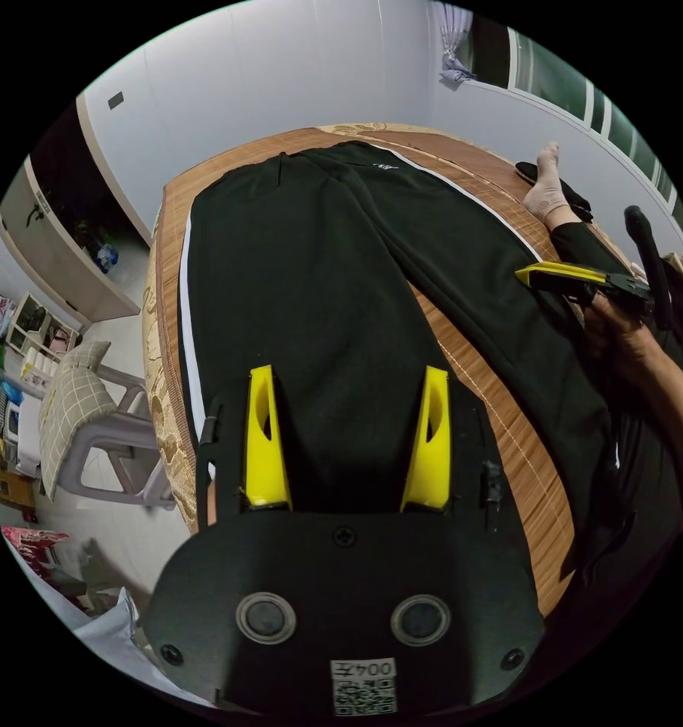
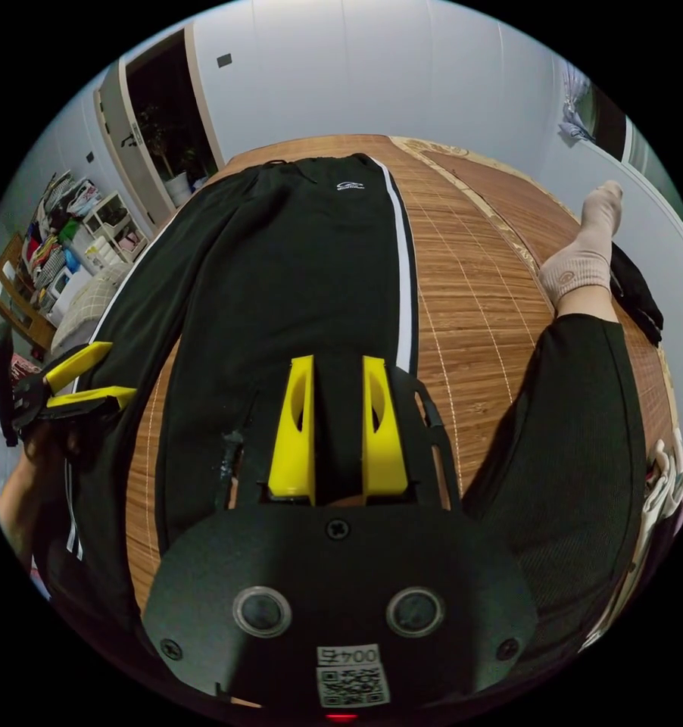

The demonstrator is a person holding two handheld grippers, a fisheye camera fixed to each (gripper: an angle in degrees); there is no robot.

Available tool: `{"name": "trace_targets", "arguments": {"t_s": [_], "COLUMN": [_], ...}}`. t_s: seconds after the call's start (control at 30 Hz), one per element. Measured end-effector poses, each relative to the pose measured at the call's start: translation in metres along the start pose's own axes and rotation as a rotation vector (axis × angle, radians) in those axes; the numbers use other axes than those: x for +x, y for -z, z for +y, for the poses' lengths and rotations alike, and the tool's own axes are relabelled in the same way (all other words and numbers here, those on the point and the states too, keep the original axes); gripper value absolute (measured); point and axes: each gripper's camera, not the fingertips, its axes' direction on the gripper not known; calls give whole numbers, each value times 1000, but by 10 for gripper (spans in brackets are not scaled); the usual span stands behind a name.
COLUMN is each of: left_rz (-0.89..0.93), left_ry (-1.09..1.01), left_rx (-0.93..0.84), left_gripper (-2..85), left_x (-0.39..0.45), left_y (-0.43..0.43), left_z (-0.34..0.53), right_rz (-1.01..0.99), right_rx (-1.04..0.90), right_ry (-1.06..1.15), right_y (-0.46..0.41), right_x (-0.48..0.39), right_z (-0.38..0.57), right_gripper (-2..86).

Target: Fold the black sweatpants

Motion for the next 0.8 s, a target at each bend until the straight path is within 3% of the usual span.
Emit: {"name": "trace_targets", "arguments": {"t_s": [0.8], "left_rz": [-14], "left_ry": [21], "left_rx": [-9], "left_gripper": [246], "left_x": [5], "left_y": [-20], "left_z": [-76], "right_rz": [41], "right_rx": [-9], "right_ry": [6], "right_y": [-3], "right_x": [-1], "right_z": [-33], "right_gripper": [97]}}
